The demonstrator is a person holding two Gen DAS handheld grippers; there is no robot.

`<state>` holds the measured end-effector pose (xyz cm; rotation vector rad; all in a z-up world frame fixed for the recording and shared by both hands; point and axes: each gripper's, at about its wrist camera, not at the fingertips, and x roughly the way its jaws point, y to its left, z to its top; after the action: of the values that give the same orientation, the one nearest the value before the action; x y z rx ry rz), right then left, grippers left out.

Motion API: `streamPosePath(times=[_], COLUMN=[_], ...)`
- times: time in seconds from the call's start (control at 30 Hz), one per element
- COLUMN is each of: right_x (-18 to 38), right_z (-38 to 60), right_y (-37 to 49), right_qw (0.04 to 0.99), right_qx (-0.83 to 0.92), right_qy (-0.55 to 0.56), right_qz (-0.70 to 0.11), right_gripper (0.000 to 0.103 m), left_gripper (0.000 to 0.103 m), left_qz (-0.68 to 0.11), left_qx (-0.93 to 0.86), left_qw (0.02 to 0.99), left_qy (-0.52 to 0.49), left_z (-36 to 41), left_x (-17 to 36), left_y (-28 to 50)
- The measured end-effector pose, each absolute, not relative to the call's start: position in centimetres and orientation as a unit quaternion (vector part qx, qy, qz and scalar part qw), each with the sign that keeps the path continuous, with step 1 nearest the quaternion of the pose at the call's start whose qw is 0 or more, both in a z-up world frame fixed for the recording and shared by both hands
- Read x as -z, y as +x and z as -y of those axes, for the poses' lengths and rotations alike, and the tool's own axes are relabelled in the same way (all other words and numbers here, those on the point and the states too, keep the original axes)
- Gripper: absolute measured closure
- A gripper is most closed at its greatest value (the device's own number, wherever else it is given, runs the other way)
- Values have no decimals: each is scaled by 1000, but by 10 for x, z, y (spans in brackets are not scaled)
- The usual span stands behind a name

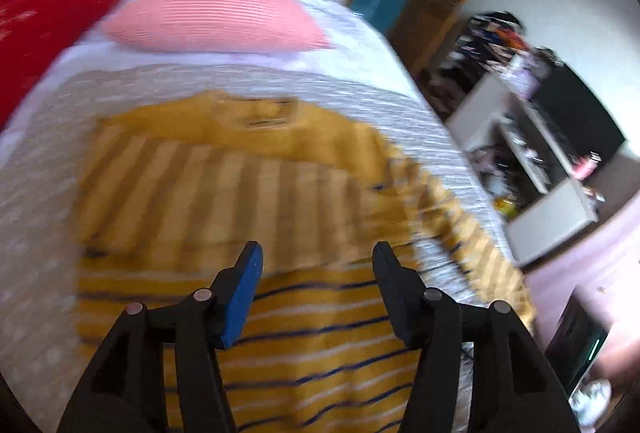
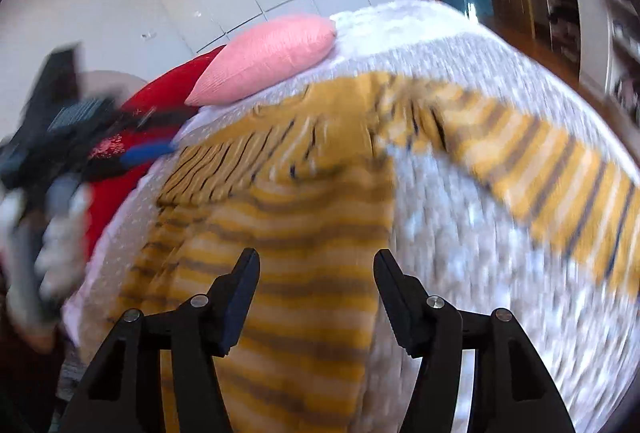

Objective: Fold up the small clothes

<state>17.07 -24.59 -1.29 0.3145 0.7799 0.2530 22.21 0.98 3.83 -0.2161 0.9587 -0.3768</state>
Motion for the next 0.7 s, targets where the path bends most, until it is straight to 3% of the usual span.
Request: streamPosePath(times=[0.3, 0.4, 0.57, 0.7], right_x=[35, 33, 9, 24], right_z=[237, 235, 242, 252], right_y=[292, 305, 304, 319], right_qw=[887, 883, 907, 897], right_qx=[-47, -59, -43, 21], right_qy=[138, 134, 94, 56], right_qz=[-438, -447, -409, -438], right_gripper=[40, 86, 88, 88], left_gripper=[47, 47, 47, 46], left_qz=[-451, -451, -460, -477], left_qx=[69, 59, 55, 16], left_qw=[873, 871, 863, 860], left_qy=[-172, -185, -200, -181], left_z=[-120, -144, -167, -175], left_x=[-13, -13, -18, -5], left_y=[157, 138, 123, 112])
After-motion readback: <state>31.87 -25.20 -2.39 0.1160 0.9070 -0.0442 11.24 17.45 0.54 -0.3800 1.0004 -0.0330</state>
